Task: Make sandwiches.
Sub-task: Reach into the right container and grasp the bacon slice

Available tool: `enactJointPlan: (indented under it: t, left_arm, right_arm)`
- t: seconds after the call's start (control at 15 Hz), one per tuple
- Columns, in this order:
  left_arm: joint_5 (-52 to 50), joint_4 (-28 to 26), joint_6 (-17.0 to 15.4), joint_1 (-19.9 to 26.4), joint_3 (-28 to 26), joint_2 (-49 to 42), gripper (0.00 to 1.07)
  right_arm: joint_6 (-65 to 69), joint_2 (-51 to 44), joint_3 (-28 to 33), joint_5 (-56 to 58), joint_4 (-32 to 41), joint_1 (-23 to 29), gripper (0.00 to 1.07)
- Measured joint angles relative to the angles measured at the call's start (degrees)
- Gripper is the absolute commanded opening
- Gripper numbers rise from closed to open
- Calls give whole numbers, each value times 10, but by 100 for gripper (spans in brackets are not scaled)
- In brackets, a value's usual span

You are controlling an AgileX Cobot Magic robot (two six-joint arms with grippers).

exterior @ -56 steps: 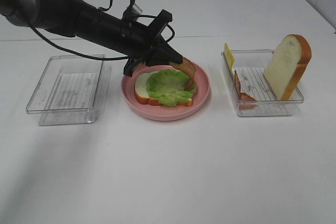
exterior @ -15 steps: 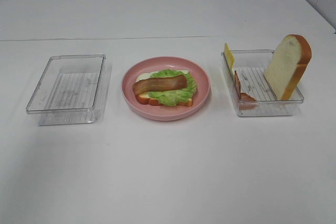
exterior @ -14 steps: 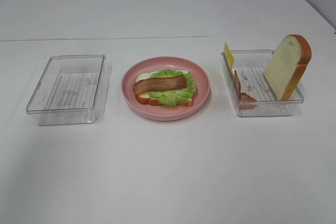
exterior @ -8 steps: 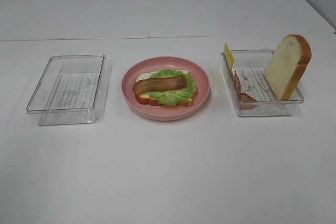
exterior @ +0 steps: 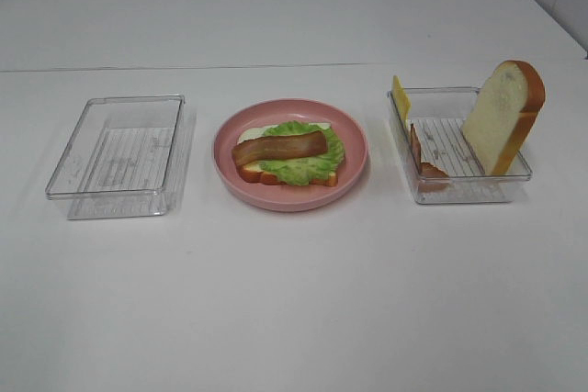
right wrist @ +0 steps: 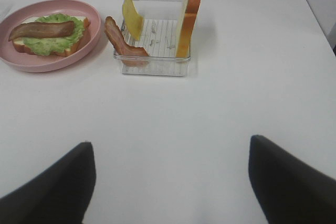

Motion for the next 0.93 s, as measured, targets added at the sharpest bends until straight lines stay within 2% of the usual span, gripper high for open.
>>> enactJointPlan:
  t: [0.2,0.27,0.4,0.67,0.93]
  left_arm:
    - [-15,-3,7,0,6,-53,75]
    - [-17,-20,20,0,9,-69,75]
    - [-21,-33,32,0,10,-70,75]
    - [-23,-37,34,0,10,-70,75]
    - [-23,-37,34,0,10,-70,75]
  right_arm:
    - [0,0,0,0,0,0,76]
    - [0,0,0,0,0,0,76]
    - [0,0,0,-1,0,0,76]
    - [6,42,-10,-27,3,0,76]
    - [19,225,-43,-93,42,0,76]
